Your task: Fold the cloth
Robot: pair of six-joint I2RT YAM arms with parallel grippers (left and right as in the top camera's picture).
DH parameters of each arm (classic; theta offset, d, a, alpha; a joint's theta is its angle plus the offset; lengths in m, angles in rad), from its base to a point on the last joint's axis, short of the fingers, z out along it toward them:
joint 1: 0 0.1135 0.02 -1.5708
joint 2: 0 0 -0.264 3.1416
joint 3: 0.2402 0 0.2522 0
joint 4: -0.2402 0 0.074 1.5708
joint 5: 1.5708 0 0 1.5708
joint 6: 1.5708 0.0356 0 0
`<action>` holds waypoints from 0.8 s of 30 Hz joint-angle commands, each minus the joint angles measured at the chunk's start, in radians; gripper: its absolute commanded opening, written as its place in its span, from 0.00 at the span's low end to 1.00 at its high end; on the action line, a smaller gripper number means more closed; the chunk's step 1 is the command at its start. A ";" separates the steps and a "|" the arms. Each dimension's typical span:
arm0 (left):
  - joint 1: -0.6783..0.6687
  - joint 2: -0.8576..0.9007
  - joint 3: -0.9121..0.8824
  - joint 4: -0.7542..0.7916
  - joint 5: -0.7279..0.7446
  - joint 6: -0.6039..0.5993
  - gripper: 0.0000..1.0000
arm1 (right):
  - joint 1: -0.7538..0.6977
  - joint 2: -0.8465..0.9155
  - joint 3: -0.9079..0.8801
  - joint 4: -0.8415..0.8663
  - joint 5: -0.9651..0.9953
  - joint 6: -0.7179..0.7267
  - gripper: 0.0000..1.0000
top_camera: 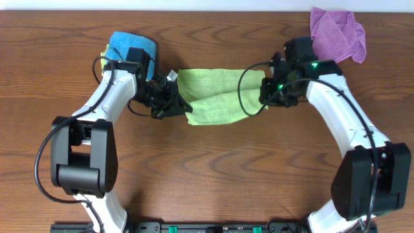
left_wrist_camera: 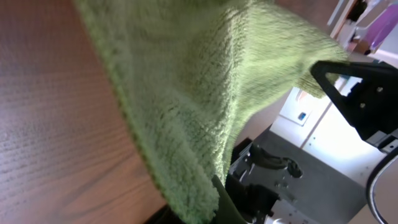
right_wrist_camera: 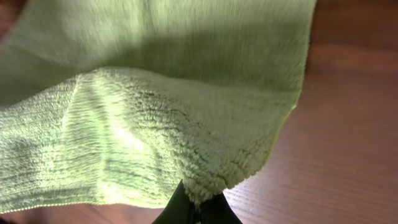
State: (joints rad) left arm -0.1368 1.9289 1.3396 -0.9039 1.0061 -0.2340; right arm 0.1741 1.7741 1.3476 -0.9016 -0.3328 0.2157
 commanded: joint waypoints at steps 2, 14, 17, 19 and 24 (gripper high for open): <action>-0.022 -0.027 -0.081 0.000 -0.013 0.032 0.06 | 0.022 -0.077 -0.084 0.036 -0.009 -0.002 0.02; -0.057 -0.065 -0.264 0.090 0.056 0.024 0.06 | 0.015 -0.351 -0.399 0.154 -0.042 0.070 0.02; -0.078 -0.090 -0.314 0.118 0.024 -0.004 0.06 | 0.017 -0.372 -0.448 0.155 -0.045 0.091 0.01; -0.085 -0.109 -0.352 0.145 0.006 -0.029 0.06 | 0.017 -0.380 -0.471 0.154 -0.045 0.093 0.01; -0.086 -0.166 -0.469 0.201 -0.023 -0.063 0.06 | 0.017 -0.391 -0.500 0.150 -0.036 0.095 0.01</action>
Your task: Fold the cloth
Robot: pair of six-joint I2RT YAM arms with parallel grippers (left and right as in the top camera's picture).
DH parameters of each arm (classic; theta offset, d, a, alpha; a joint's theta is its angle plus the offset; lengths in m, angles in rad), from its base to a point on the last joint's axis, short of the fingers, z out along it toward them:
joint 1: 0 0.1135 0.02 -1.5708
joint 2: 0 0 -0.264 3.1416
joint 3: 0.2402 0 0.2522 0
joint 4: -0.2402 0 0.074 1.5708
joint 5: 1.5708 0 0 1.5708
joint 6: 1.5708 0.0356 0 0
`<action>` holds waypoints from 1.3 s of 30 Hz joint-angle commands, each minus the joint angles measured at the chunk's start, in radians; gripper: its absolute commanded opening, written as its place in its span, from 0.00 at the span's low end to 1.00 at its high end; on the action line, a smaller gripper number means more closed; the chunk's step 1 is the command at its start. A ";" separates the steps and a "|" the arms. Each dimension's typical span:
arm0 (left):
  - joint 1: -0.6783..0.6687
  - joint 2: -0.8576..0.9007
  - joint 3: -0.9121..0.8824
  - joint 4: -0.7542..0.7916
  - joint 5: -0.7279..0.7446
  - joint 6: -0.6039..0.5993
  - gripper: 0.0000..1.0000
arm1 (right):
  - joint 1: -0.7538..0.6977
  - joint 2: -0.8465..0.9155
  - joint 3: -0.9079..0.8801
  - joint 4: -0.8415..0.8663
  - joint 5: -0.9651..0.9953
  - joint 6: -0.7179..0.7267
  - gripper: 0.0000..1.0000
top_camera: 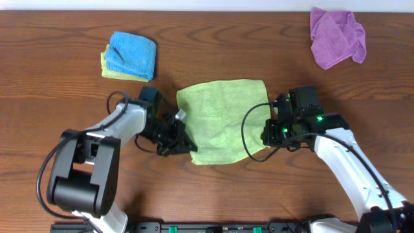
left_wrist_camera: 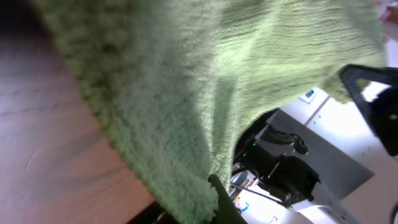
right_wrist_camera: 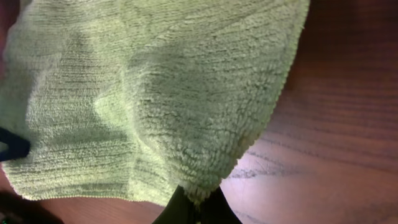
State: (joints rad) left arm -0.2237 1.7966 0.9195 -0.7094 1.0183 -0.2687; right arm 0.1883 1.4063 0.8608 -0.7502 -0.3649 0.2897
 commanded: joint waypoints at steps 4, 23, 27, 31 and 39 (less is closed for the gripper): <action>0.002 -0.083 -0.104 0.026 -0.082 -0.058 0.06 | 0.002 -0.029 -0.014 0.005 0.024 0.021 0.02; 0.003 -0.157 -0.101 0.444 -0.220 -0.467 0.06 | 0.002 -0.015 -0.014 0.366 0.150 0.047 0.01; 0.013 -0.157 -0.083 0.460 -0.255 -0.480 0.06 | 0.003 0.023 -0.014 0.426 0.152 0.047 0.01; 0.029 -0.157 -0.059 0.460 -0.295 -0.480 0.06 | 0.004 0.072 -0.014 0.470 0.147 0.055 0.01; 0.030 -0.156 -0.036 0.548 -0.395 -0.498 0.06 | 0.043 0.143 -0.014 0.613 0.147 0.055 0.01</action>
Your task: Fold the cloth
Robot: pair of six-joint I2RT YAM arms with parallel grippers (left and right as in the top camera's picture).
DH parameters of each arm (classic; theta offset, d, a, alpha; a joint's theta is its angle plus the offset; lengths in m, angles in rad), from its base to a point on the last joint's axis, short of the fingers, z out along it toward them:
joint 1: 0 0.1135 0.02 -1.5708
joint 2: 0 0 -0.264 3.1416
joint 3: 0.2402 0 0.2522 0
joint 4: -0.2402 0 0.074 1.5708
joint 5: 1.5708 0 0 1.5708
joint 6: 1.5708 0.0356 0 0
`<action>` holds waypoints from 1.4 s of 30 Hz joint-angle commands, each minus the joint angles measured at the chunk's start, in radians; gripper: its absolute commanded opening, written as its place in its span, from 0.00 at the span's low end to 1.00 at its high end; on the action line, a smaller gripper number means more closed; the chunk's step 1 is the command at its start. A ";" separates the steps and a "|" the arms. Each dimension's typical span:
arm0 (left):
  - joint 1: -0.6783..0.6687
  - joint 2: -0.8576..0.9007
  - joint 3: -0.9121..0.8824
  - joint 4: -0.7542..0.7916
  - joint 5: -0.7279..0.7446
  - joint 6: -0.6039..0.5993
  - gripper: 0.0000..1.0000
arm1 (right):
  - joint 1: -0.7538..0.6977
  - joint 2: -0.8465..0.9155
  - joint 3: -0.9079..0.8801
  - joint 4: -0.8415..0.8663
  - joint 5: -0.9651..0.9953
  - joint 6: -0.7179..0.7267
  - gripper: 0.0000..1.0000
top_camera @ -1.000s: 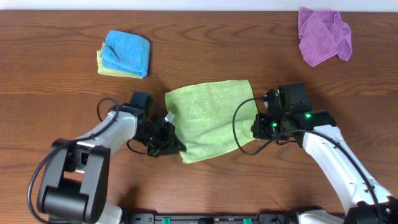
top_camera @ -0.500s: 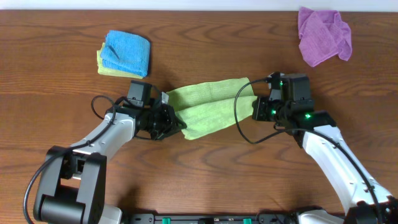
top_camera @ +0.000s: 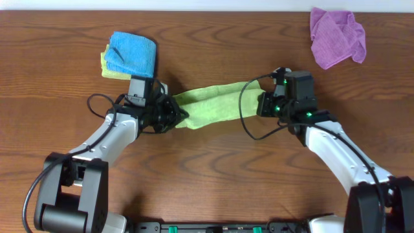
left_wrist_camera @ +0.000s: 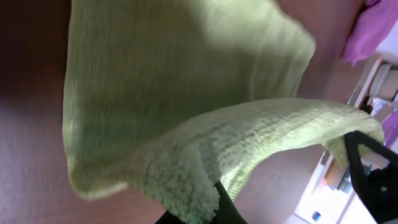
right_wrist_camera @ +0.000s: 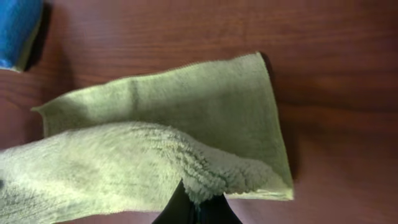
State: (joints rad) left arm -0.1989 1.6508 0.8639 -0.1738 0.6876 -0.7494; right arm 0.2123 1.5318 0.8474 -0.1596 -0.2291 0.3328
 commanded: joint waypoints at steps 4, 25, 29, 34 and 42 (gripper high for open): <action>0.005 -0.010 0.020 0.045 -0.111 -0.018 0.06 | 0.023 0.059 0.000 0.092 0.016 0.019 0.01; 0.002 0.117 0.020 0.227 -0.251 -0.022 0.06 | 0.023 0.177 0.000 0.230 0.047 0.029 0.01; 0.002 0.146 0.020 0.255 -0.251 -0.025 0.06 | 0.023 0.186 0.000 0.224 0.047 0.029 0.01; 0.002 0.159 0.020 0.274 -0.277 -0.025 0.06 | 0.024 0.233 0.000 0.225 0.047 0.029 0.01; 0.002 0.160 0.020 0.276 -0.332 -0.013 0.06 | 0.025 0.268 0.000 0.267 0.103 0.025 0.02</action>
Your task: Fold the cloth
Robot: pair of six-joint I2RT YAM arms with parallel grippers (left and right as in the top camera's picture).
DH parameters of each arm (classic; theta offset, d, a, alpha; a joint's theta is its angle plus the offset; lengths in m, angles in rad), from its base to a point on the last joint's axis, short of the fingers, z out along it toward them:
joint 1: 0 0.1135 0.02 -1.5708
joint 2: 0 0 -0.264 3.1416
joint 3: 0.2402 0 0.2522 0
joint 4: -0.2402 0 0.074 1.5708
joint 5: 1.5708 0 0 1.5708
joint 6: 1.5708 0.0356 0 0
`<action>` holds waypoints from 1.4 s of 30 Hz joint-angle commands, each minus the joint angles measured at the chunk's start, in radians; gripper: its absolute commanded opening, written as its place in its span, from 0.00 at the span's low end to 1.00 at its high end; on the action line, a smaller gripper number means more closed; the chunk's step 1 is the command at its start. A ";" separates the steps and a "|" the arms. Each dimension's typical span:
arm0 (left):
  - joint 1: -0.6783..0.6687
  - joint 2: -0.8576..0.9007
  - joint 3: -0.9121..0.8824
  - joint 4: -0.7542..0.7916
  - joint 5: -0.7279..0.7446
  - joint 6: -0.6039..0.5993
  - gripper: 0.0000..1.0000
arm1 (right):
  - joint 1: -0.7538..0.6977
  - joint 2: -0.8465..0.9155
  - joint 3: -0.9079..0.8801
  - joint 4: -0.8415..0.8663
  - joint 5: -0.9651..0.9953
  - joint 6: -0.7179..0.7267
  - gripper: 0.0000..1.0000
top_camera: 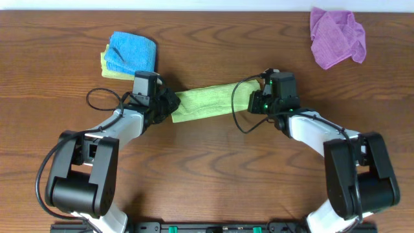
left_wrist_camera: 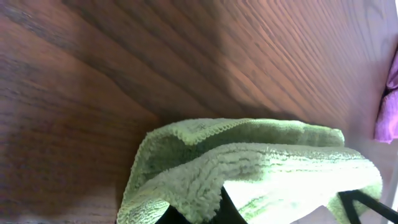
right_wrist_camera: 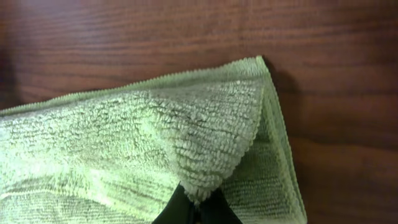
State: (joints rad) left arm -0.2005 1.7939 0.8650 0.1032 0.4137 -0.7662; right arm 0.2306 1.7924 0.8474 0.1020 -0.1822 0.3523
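A light green cloth [top_camera: 207, 102] lies doubled over in a narrow band across the middle of the table. My left gripper [top_camera: 166, 105] is shut on its left upper corner, seen in the left wrist view as green cloth [left_wrist_camera: 249, 162] folded over its lower layer. My right gripper [top_camera: 257, 101] is shut on the right upper corner, where the cloth [right_wrist_camera: 155, 143] top layer nearly meets the lower layer's far edge. Left gripper [left_wrist_camera: 200, 214] and right gripper [right_wrist_camera: 198, 204] fingertips are mostly buried in the pile.
A folded blue cloth [top_camera: 132, 53] rests on a yellow-green one [top_camera: 105, 61] at the back left. A crumpled purple cloth [top_camera: 336, 36] lies at the back right corner. The wooden table [top_camera: 213, 175] stretches toward the front.
Both grippers have sunk toward the table and a little farther back. The held edge, then arched above the lower layer, now lies nearly flat on it near the far edge.
First both grippers held the green cloth hanging at the back of the table. Then it was spread flat nearer the front, corners still held. Later the held edge was lifted back over the rest, and now the cloth sits folded in half.
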 commanded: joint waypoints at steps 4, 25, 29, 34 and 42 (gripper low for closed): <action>0.004 0.017 0.019 0.003 -0.075 0.003 0.26 | 0.006 0.008 0.000 0.018 0.060 0.006 0.20; 0.035 -0.134 0.037 -0.039 -0.021 0.048 0.75 | 0.000 -0.124 0.002 -0.010 0.068 0.031 0.72; 0.037 -0.196 0.037 -0.039 0.004 0.017 0.76 | -0.013 -0.182 0.002 -0.062 0.075 0.044 0.72; 0.014 -0.211 0.037 -0.035 0.000 -0.063 0.75 | -0.021 -0.247 0.002 -0.139 0.074 0.060 0.73; -0.052 -0.086 0.037 0.071 -0.059 -0.108 0.75 | -0.024 -0.261 0.002 -0.235 0.072 0.292 0.75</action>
State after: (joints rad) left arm -0.2424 1.6634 0.8825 0.1577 0.3820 -0.8433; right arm 0.2161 1.5463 0.8478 -0.1127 -0.1146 0.5098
